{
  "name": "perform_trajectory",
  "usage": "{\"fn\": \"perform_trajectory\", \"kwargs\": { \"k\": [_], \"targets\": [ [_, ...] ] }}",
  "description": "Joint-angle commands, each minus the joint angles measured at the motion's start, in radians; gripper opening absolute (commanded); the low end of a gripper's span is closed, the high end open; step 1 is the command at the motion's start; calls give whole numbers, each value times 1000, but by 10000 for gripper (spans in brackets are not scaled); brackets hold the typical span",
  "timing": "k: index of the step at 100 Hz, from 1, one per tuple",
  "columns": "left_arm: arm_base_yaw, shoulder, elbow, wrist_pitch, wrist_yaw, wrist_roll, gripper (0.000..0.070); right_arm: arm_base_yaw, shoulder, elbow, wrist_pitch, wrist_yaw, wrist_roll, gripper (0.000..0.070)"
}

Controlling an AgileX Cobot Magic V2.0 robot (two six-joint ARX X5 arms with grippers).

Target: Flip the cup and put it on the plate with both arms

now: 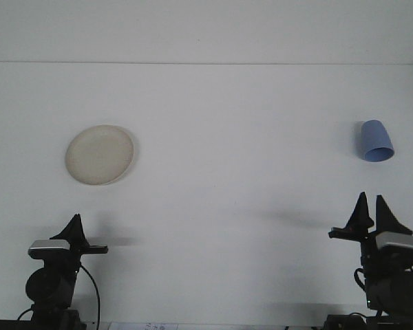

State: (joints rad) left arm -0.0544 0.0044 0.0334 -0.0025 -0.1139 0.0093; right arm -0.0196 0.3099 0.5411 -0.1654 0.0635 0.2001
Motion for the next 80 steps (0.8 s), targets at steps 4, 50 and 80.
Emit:
{"fn": "perform_trajectory", "kwargs": {
  "k": [4, 50, 80],
  "targets": [
    [1, -2, -19, 11, -5, -2, 14, -1, 145, 102, -59, 65, -170, 400],
    [1, -2, -19, 11, -5, -2, 14, -239, 728, 206, 1, 63, -285, 462],
    [1, -2, -19, 11, -5, -2, 14, -448, 1046, 207, 241, -135, -343, 480]
  ]
}}
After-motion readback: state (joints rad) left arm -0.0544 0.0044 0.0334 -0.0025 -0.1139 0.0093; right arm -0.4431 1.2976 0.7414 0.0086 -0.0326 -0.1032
